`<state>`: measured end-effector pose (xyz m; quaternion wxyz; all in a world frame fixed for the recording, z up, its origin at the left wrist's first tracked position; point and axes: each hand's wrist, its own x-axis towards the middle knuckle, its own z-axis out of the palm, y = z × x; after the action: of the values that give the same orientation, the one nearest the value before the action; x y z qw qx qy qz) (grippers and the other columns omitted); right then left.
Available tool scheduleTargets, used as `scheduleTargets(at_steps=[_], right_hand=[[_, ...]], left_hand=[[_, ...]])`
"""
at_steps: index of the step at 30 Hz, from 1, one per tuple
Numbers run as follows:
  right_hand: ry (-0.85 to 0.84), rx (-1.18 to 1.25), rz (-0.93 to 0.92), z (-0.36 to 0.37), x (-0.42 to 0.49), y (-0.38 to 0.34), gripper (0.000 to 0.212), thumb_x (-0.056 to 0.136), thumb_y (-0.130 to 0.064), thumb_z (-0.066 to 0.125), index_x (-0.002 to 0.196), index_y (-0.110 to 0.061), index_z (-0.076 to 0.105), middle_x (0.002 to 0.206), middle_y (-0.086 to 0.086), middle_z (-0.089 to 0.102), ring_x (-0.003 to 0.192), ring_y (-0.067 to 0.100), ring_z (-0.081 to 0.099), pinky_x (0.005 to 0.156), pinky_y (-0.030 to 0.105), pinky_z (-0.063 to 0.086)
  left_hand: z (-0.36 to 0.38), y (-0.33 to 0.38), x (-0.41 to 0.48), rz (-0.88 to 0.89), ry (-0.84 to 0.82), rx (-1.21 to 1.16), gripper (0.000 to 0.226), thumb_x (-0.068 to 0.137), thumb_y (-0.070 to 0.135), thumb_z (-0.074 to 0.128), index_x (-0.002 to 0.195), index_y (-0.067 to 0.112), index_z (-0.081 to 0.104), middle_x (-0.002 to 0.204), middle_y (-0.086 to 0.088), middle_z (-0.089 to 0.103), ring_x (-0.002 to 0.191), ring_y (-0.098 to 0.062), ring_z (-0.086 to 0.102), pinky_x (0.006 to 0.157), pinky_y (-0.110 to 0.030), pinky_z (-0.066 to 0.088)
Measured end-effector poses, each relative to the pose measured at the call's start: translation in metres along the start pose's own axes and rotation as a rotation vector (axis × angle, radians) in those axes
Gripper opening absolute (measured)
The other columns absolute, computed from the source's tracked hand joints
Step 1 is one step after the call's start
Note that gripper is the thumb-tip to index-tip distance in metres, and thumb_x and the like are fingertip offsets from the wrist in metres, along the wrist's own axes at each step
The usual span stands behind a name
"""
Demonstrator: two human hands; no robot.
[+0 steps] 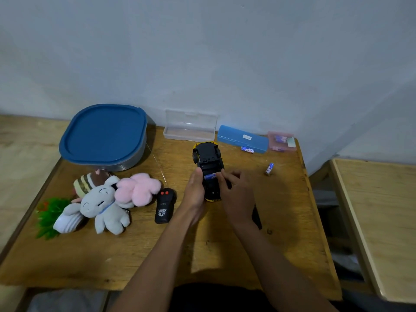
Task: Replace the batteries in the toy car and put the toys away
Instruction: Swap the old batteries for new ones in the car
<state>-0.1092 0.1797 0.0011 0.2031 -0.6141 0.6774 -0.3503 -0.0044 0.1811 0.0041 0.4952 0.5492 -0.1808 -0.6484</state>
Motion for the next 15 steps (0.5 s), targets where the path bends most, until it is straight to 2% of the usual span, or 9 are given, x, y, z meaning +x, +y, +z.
scheduleTargets(at_steps=[4, 6, 10, 13, 15], right_hand=[[-0.07, -0.148, -0.111, 0.005, -0.004, 0.01, 0.041, 0.096, -0.049, 0.04, 0.111, -0.024, 0.069, 0.098, -0.006, 0.054, 0.085, 0.014, 0.053, 0.064, 0.04, 0.052], [-0.084, -0.194, -0.162, 0.004, -0.006, 0.012, 0.045, 0.096, -0.048, 0.036, 0.111, -0.022, 0.069, 0.098, -0.003, 0.056, 0.086, 0.016, 0.054, 0.064, 0.039, 0.051], [-0.144, -0.296, -0.193, 0.0, -0.003, 0.014, 0.048, 0.096, -0.049, 0.032, 0.118, -0.023, 0.066, 0.108, 0.0, 0.057, 0.097, 0.017, 0.052, 0.071, 0.035, 0.05], [-0.249, -0.292, -0.19, -0.004, 0.004, 0.021, 0.041, 0.098, -0.044, 0.039, 0.124, -0.025, 0.063, 0.115, -0.001, 0.054, 0.106, 0.016, 0.046, 0.078, 0.034, 0.048], [-0.3, -0.298, -0.185, -0.006, 0.006, 0.025, 0.04, 0.098, -0.045, 0.039, 0.126, -0.027, 0.061, 0.119, -0.001, 0.052, 0.111, 0.016, 0.043, 0.083, 0.035, 0.047]], left_hand=[[0.0, 0.0, -0.001, 0.031, 0.014, 0.081, 0.044, 0.106, 0.042, 0.03, 0.136, 0.015, 0.05, 0.124, -0.015, 0.062, 0.113, -0.028, 0.061, 0.093, -0.045, 0.052], [0.0, -0.002, -0.001, 0.043, 0.028, 0.131, 0.044, 0.106, 0.041, 0.03, 0.136, 0.015, 0.049, 0.123, -0.014, 0.062, 0.112, -0.026, 0.061, 0.09, -0.042, 0.052], [-0.002, -0.004, 0.002, 0.04, 0.035, 0.166, 0.043, 0.107, 0.039, 0.027, 0.132, 0.015, 0.051, 0.119, -0.014, 0.062, 0.108, -0.023, 0.061, 0.078, -0.033, 0.052], [-0.001, -0.005, 0.003, 0.018, 0.052, 0.192, 0.043, 0.106, 0.041, 0.027, 0.132, 0.017, 0.051, 0.119, -0.014, 0.062, 0.109, -0.025, 0.061, 0.091, -0.042, 0.052], [-0.001, -0.007, 0.005, 0.01, 0.058, 0.218, 0.045, 0.107, 0.042, 0.026, 0.133, 0.017, 0.052, 0.117, -0.013, 0.063, 0.108, -0.025, 0.061, 0.091, -0.042, 0.053]])
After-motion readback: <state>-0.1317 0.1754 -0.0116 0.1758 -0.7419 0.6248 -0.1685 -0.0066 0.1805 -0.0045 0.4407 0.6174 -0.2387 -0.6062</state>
